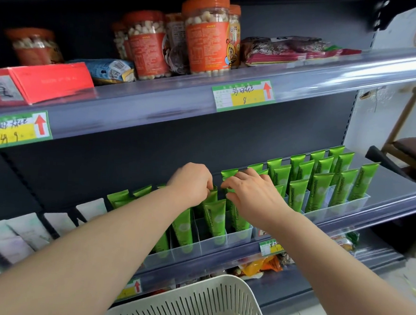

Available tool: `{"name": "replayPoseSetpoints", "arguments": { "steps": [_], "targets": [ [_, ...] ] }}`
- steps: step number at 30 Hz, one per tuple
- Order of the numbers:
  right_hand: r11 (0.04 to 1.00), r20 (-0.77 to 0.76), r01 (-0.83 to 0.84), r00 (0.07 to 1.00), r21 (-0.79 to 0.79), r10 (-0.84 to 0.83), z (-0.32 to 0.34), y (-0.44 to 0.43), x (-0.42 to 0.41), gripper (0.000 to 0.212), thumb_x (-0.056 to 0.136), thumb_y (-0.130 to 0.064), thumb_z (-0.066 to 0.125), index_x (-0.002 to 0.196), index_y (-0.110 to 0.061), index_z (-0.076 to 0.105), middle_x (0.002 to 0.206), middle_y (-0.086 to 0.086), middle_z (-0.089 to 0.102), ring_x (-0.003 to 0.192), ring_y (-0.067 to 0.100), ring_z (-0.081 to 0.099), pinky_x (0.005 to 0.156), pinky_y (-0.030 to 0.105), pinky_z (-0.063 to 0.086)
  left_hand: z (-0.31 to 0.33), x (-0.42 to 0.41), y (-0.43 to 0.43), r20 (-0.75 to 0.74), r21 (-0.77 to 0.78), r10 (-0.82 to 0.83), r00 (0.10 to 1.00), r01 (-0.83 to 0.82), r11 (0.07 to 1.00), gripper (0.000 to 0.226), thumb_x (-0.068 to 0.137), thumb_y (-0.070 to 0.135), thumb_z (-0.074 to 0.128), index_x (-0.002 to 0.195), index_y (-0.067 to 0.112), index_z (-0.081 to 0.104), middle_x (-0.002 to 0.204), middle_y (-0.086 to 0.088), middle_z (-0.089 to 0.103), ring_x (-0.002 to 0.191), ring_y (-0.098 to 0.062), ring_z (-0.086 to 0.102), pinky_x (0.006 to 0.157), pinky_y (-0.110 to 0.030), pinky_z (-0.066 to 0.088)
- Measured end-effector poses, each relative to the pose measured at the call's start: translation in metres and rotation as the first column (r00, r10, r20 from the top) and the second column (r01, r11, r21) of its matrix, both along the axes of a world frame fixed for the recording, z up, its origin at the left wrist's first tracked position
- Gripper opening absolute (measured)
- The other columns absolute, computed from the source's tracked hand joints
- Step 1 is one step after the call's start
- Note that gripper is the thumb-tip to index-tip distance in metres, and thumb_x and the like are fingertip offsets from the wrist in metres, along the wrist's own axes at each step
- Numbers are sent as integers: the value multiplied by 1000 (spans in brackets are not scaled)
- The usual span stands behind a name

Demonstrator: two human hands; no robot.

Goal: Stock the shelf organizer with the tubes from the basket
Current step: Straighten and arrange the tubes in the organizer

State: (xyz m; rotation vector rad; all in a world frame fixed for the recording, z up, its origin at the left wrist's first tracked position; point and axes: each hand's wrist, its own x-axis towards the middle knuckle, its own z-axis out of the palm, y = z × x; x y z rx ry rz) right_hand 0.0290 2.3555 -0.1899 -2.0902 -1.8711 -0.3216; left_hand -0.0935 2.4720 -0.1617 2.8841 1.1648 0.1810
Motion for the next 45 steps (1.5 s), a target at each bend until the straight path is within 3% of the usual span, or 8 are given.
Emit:
{"name": "replayPoseSetpoints", "arguments": {
  "steps": [6, 12, 20, 25, 31, 37, 41, 45],
  "targets": [
    [999, -20, 44, 999, 10, -43, -2, -1, 6, 31, 99, -30, 41, 128, -27, 53, 125, -4, 53, 117, 22, 42, 89, 41, 37, 3, 5, -3, 12, -43, 8, 1000, -7, 999, 9, 83, 30, 74, 90, 25, 76, 93, 3, 71, 90, -21, 64, 79, -34, 54],
    [998, -48, 45, 998, 49, -43, 7, 15, 4, 28, 100, -27, 41, 124, -28, 54, 117, -6, 60, 113, 22, 43, 83, 39, 37, 22, -10, 15, 160, -118, 118, 980, -100, 988, 8, 81, 20, 73, 74, 23, 75, 84, 10, 70, 83, -15, 65, 79, -33, 55],
    [997, -73, 48, 996, -62, -52, 23, 52, -5, 21, 93, -36, 53, 108, -34, 67, 104, -4, 68, 118, 20, 40, 83, 35, 31, 27, -20, 31, 186, -60, 147, 971, -138, 989, 4, 83, 17, 73, 85, 18, 76, 94, 5, 71, 89, -18, 65, 82, -34, 55],
    [991, -62, 27, 997, -133, -35, 21, 70, -11, 24, 91, -20, 55, 101, -37, 69, 101, -7, 68, 112, 17, 43, 78, 34, 25, 22, -18, 38, 191, -60, 149, 970, -140, 988, 5, 85, 20, 72, 90, 21, 75, 98, 4, 70, 91, -20, 65, 83, -36, 55],
    [989, -7, -14, 1000, -146, 13, 17, 76, -6, 29, 92, -14, 54, 102, -38, 66, 101, -12, 66, 112, 15, 41, 78, 35, 26, 18, -12, 46, 182, -84, 156, 971, -142, 986, 8, 85, 19, 73, 91, 24, 76, 102, 5, 70, 93, -19, 65, 84, -34, 54],
    [995, -45, -42, 998, -86, 39, 12, 70, 0, 25, 94, -20, 50, 106, -37, 64, 102, -13, 66, 113, 16, 41, 78, 36, 29, 11, 0, 48, 35, -133, 173, 984, -167, 977, 18, 83, 16, 73, 96, 28, 76, 101, 3, 70, 89, -21, 66, 80, -34, 56],
    [999, -51, -27, 998, -45, 24, 12, 61, 8, 26, 95, -23, 47, 110, -37, 62, 109, -10, 65, 116, 16, 41, 79, 35, 28, 7, 9, 49, 31, -93, 173, 985, -169, 981, 20, 86, 13, 71, 98, 27, 76, 107, 1, 68, 96, -23, 64, 72, -29, 49],
    [999, -56, 16, 998, -37, -18, 9, 53, 20, 25, 97, -29, 44, 116, -34, 59, 118, -8, 61, 117, 19, 43, 84, 37, 35, 3, 18, 46, 73, -22, 170, 983, -169, 985, 19, 85, 11, 67, 91, 27, 76, 99, 0, 70, 89, -24, 65, 70, -29, 51]
  ]
}}
